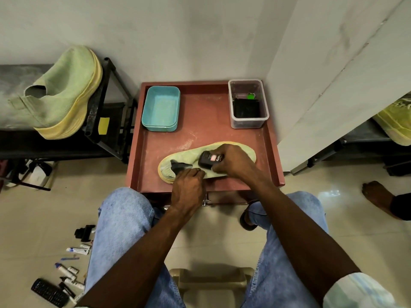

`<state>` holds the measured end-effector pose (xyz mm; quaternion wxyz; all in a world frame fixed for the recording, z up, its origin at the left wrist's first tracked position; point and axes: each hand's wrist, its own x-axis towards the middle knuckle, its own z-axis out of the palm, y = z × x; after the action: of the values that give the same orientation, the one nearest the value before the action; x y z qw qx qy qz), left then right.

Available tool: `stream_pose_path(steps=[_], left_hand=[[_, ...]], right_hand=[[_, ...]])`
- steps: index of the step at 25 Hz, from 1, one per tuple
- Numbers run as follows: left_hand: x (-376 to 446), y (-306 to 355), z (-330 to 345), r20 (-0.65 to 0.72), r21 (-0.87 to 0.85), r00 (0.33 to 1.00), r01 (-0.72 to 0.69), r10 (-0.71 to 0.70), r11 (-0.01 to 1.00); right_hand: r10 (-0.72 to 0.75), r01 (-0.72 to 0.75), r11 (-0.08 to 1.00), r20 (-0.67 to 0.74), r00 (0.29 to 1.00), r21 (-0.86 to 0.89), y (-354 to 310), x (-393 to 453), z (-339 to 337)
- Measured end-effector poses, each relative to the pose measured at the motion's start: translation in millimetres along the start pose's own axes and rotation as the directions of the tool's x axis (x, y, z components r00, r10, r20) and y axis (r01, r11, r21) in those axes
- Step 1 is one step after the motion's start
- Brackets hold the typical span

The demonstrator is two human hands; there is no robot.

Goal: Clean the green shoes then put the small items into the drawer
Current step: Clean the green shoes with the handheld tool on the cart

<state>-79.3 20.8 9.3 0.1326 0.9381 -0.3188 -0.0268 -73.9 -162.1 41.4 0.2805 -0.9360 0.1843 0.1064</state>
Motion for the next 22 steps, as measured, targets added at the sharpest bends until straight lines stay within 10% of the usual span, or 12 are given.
stream_pose_path(steps=[3,7,10,14,18,22], left_hand=[[3.0,0.9,-1.0,-0.007,0.023,1.0,0.013,-0.012,1.0],[4.9,4.1,-0.9,0.04,0.031,0.999,0.022,-0.023,0.999],[7.0,5.3,-0.4,0.047,0.039,0.998,0.035,-0.037,0.999],[12.1,7.0,11.6,-0.066,0.056,0.992,-0.103,0.107,0.993],[16.1,14.1,19.5,-0.065,0.004,0.987,-0.148,0.148,0.989],[16.4,14.2,18.1,0.03,-0.037,0.998,-0.057,0.059,0.998]], right_hand=[[0.061,-0.083,0.994,-0.28,0.958,-0.067,10.3,0.6,-3.1],[-0.003,0.003,0.999,0.005,1.0,0.038,6.5,-5.7,-2.8],[0.087,-0.072,0.996,-0.362,0.928,0.053,19.2,-0.5,-18.5],[0.285,-0.127,0.91,-0.371,0.884,0.394,35.5,-9.0,-41.6],[0.024,-0.024,0.99,-0.001,1.0,0.138,30.5,-8.5,-18.8],[0.049,-0.077,0.995,-0.373,0.926,-0.06,37.9,-2.3,-25.0]])
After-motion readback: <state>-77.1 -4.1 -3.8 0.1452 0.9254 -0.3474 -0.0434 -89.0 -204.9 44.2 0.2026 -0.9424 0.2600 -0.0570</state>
